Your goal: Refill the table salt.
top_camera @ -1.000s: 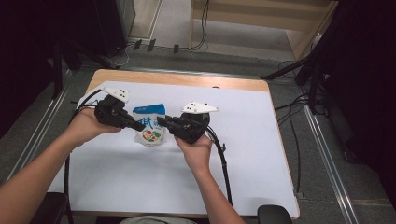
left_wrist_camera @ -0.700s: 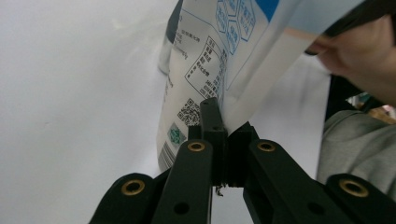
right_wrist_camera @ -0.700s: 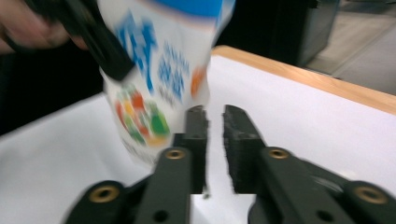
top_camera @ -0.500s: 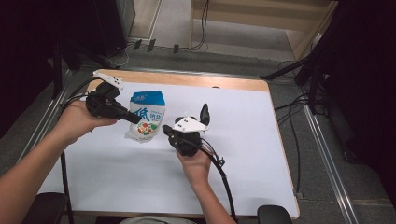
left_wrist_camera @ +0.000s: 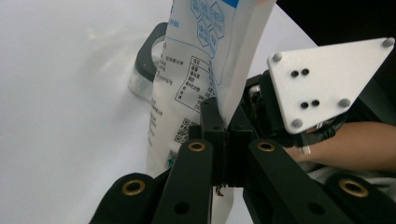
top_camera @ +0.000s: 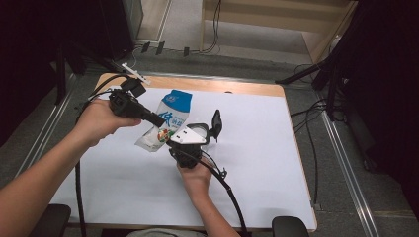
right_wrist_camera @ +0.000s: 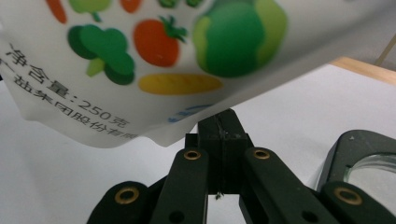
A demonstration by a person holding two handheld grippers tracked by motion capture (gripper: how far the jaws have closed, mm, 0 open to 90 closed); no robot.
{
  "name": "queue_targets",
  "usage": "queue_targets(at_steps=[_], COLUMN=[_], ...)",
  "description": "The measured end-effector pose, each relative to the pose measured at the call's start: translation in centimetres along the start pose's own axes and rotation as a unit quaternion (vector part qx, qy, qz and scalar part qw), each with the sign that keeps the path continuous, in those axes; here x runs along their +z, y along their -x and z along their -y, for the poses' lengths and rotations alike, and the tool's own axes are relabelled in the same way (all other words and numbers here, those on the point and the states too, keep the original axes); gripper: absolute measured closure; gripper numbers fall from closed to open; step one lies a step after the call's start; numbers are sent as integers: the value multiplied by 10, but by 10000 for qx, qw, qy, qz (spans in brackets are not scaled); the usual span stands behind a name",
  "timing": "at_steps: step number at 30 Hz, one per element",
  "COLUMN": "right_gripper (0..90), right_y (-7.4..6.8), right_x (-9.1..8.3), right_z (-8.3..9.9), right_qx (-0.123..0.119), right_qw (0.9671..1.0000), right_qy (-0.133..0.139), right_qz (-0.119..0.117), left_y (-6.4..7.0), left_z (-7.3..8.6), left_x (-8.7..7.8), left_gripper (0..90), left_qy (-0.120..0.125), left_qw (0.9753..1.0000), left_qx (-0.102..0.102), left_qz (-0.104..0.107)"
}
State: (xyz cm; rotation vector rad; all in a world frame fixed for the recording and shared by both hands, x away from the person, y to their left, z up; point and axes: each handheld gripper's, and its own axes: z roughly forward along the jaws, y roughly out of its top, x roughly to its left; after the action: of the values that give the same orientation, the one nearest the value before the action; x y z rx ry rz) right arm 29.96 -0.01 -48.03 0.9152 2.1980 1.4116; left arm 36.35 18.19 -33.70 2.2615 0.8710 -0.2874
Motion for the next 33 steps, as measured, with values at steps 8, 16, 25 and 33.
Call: queue_targets(at_steps=[8,16,25,33], right_gripper=[900,900,900,900], right_y=[10,8,5,2], right_x=[-7,-12,-12,-14], right_z=[12,18,20,22], right_qx=[360,440,533,591], right_qw=[9993,9990,9983,9978], right_qy=[81,96,161,193], right_qz=[-76,-77,-194,-216], left_y=[-1,-6,-11,-16], left_z=[-14,-21,-24,-28], left_x=[19,28,31,35], left_gripper=[900,900,900,900], left_qy=[-154,-263,-358,-445], left_qw=[9996,9991,9985,9976], left_qx=[-18,-93,-148,-204], left_qz=[218,325,399,494])
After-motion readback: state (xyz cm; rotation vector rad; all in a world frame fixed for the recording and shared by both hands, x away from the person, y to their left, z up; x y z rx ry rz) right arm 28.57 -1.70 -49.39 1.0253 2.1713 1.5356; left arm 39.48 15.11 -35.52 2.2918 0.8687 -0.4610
